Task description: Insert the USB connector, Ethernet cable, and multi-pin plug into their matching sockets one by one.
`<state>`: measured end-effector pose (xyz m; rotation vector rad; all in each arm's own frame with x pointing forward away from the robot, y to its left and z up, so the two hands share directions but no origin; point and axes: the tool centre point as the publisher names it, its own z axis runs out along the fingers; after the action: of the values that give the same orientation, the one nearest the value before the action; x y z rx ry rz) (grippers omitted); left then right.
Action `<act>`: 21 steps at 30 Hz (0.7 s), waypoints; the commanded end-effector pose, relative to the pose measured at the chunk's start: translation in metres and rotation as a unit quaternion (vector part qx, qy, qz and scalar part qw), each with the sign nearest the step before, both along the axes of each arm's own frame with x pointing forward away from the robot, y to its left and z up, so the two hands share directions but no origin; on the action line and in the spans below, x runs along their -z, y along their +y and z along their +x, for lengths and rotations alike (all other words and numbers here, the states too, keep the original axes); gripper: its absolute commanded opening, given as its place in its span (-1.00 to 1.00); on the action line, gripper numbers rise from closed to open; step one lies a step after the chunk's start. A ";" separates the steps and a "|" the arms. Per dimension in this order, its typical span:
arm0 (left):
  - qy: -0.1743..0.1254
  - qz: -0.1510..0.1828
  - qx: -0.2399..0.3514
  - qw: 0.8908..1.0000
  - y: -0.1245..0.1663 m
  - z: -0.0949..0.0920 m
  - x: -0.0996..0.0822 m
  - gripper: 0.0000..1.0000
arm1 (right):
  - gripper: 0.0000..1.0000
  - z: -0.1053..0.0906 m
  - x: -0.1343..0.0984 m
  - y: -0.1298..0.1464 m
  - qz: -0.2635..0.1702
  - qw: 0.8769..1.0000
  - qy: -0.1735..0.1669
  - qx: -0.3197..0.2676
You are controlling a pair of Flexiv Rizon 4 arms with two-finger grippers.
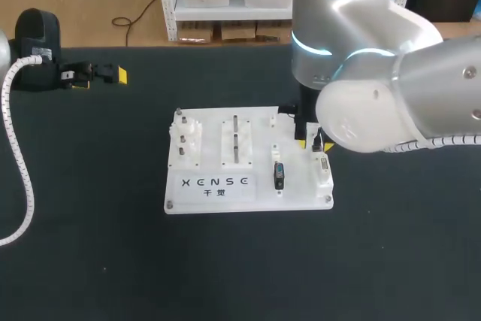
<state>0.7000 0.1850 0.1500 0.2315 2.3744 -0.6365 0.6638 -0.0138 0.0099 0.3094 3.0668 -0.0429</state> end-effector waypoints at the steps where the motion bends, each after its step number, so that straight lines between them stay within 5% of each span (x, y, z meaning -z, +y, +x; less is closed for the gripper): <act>1: 0.000 0.000 0.000 1.000 0.000 0.000 0.000 1.00 | 1.00 -0.008 -0.010 0.000 0.008 1.000 -0.014 -0.006; 10: 0.000 0.000 0.000 1.000 0.000 0.000 0.000 1.00 | 1.00 -0.012 -0.040 0.004 0.024 0.999 -0.044 -0.014; 21: 0.000 0.000 0.000 1.000 0.000 0.000 0.000 1.00 | 1.00 -0.043 -0.059 0.022 0.042 0.997 -0.058 -0.027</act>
<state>0.7000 0.1849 0.1500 0.2315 2.3744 -0.6365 0.6327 0.0089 0.0678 0.2239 2.9919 0.0989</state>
